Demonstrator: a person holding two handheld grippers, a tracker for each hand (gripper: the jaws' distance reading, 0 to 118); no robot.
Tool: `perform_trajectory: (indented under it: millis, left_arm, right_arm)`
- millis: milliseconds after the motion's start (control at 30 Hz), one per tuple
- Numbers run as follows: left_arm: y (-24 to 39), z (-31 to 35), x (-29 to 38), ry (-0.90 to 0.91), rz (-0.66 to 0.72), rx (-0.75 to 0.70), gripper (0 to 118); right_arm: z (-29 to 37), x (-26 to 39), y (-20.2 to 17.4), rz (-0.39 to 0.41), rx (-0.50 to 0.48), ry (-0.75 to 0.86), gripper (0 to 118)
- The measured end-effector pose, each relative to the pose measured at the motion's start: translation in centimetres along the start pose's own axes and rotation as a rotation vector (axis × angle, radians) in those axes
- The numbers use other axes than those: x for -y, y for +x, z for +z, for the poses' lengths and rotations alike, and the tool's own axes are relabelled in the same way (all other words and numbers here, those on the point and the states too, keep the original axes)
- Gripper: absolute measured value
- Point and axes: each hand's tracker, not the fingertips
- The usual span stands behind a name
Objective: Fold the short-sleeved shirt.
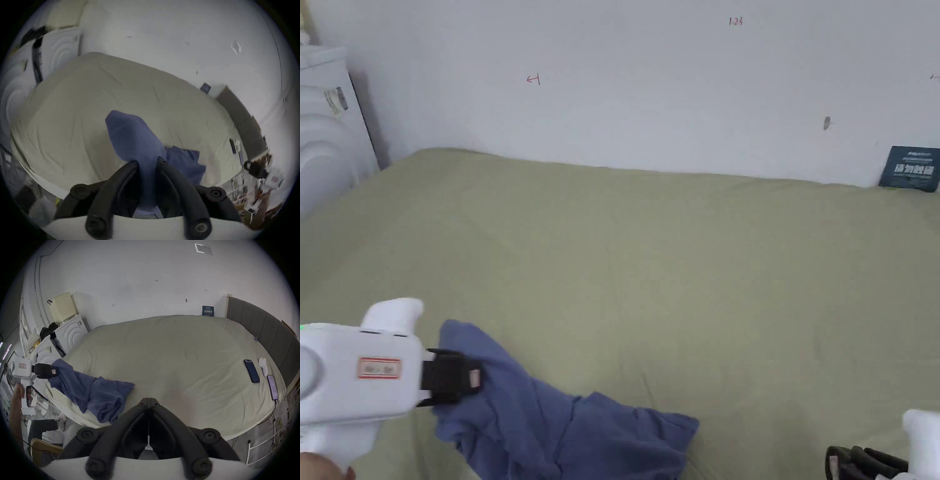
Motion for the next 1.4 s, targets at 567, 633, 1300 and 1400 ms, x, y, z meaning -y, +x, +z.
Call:
perform_trajectory:
  millis: [567, 633, 1300, 1400]
  left_arm:
    - [6.7, -12.1, 3.4, -0.248, 0.126, 0.561, 85]
    - [4.8, -11.6, 2.8, -0.191, 0.211, 0.621, 84]
    - [6.8, -14.6, 7.8, -0.202, 0.301, 0.714, 5]
    - [3.5, -8.3, 2.8, -0.057, 0.234, 0.659, 5]
  right_arm:
    - [1.4, 1.1, 2.7, -0.049, 0.057, -0.008, 2]
    - [1.4, 1.4, 2.7, -0.051, 0.051, -0.011, 2]
    - [0.5, 1.1, 0.7, -0.017, -0.075, 0.021, 2]
    - [-2.3, 0.2, 0.5, -0.072, -0.329, 0.018, 1]
